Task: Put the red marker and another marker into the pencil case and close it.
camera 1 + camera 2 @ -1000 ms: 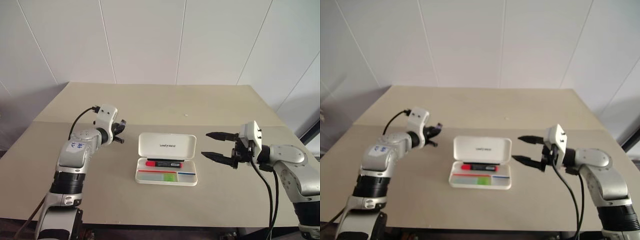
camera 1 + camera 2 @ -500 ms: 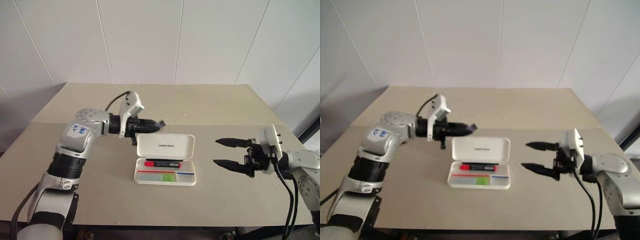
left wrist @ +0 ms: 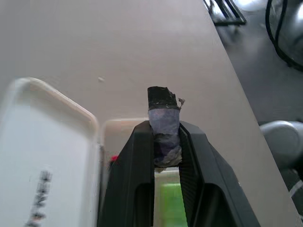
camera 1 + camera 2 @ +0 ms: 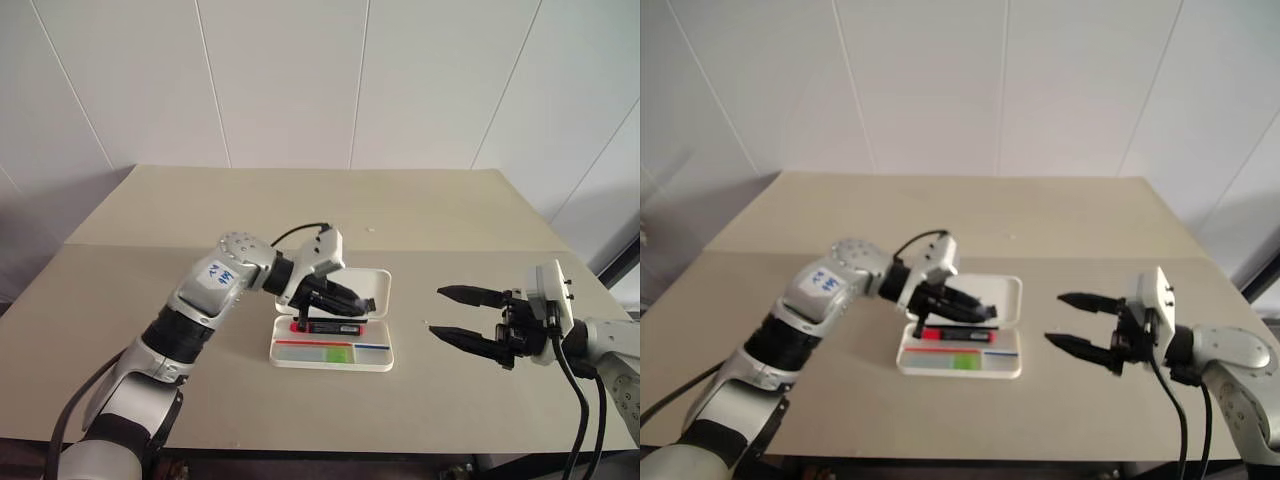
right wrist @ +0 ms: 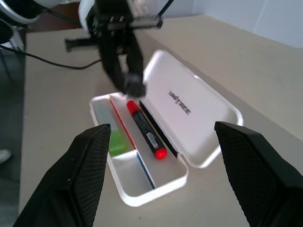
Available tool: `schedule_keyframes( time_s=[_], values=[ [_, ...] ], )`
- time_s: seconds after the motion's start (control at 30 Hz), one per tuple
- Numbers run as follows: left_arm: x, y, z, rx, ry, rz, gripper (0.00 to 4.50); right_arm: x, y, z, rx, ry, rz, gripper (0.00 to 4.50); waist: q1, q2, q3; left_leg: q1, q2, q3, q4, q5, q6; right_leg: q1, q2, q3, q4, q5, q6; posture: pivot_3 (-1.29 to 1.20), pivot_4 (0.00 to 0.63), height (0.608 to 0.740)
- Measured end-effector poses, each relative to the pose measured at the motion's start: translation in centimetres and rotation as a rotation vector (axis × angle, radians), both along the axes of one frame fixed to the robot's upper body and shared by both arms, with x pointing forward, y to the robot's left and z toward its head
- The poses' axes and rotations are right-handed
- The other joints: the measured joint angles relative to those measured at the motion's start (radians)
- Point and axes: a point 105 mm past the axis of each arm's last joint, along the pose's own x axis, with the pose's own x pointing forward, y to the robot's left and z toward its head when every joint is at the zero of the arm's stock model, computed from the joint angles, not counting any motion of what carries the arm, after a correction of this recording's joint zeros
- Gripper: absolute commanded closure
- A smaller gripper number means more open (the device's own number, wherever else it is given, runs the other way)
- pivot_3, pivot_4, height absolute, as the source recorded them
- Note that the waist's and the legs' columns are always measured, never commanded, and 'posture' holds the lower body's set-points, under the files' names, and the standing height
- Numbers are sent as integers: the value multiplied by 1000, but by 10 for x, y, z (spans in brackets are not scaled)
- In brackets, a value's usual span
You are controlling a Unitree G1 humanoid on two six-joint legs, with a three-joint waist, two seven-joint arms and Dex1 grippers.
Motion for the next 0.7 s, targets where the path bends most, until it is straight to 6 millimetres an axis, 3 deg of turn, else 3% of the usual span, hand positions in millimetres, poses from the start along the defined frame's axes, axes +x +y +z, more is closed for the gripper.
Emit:
schedule_keyframes(
  time_s=[0.27,0.7],
  values=[
    [1,-18,-33,102,55,-5,4138,-9,-5,-2,-7,-6,-31,0,-1,0,0,0,0,0,0,0,0,0,0,1,0,0,0,0,150,740],
    [5,-28,-55,169,85,30,4138,-12,-9,-2,-13,-16,-76,0,0,0,0,0,0,0,0,0,0,0,0,1,0,0,0,0,150,740]
  ],
)
